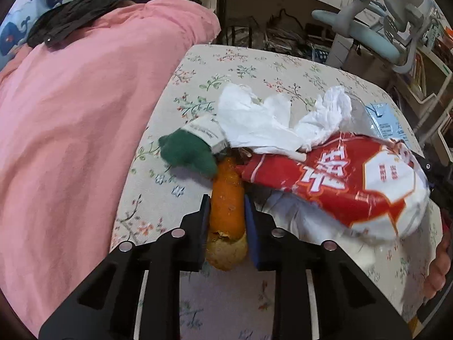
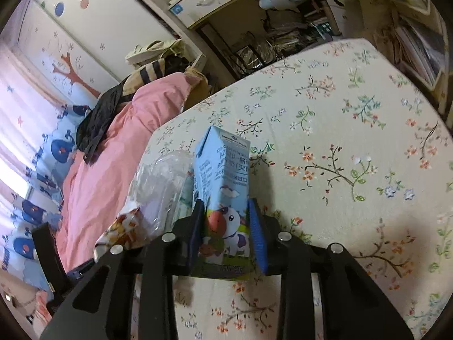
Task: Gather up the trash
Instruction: 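Grasp the carrot-shaped bread with left gripper while right gripper grasps the blue milk carton, then carry the blue milk carton to the yellow bin and release it with the right gripper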
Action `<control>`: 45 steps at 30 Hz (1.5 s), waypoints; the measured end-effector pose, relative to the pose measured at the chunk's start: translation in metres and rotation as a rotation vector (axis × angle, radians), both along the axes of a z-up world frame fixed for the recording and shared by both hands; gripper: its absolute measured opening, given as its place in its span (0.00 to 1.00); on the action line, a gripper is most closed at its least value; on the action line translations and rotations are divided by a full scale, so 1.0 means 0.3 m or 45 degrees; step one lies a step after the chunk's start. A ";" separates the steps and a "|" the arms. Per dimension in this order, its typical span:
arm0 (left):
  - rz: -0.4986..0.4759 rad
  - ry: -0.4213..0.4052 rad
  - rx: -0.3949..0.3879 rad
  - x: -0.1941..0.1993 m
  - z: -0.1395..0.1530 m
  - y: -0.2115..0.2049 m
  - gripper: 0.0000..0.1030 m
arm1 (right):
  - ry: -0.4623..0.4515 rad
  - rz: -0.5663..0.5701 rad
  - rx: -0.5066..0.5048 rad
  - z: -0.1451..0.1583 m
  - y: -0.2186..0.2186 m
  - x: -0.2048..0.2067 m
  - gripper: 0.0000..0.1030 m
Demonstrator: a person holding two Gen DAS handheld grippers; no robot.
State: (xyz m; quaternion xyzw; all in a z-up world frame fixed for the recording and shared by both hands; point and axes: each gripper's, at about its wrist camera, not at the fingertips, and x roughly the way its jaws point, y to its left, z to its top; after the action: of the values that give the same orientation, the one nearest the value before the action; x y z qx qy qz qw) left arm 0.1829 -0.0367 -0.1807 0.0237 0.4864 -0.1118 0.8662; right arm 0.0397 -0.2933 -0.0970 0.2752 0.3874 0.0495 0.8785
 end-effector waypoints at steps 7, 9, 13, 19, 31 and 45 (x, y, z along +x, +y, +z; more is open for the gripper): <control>0.017 0.068 -0.048 -0.060 0.026 0.090 0.20 | 0.040 0.100 -0.371 0.079 0.049 -0.066 0.31; 0.007 0.078 -0.042 -0.072 0.020 0.090 0.20 | 0.077 0.126 -0.408 0.055 0.065 -0.071 0.31; -0.007 0.070 0.014 -0.098 -0.001 0.066 0.23 | 0.132 0.174 -0.436 0.002 0.090 -0.055 0.32; -0.021 0.035 0.040 -0.133 0.009 0.051 0.21 | 0.112 0.173 -0.405 -0.004 0.080 -0.074 0.32; -0.023 -0.263 -0.130 -0.334 0.248 0.077 0.20 | -0.119 0.054 -0.001 0.138 0.010 -0.227 0.32; -0.033 -0.366 -0.160 -0.496 0.322 0.087 0.20 | -0.289 0.110 0.063 0.216 0.057 -0.359 0.32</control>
State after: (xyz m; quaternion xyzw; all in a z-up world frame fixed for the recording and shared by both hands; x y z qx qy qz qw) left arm 0.0340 -0.0107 -0.0842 -0.0084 0.3491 -0.1485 0.9252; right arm -0.0680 -0.2763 -0.0322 0.2723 0.2957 0.1278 0.9067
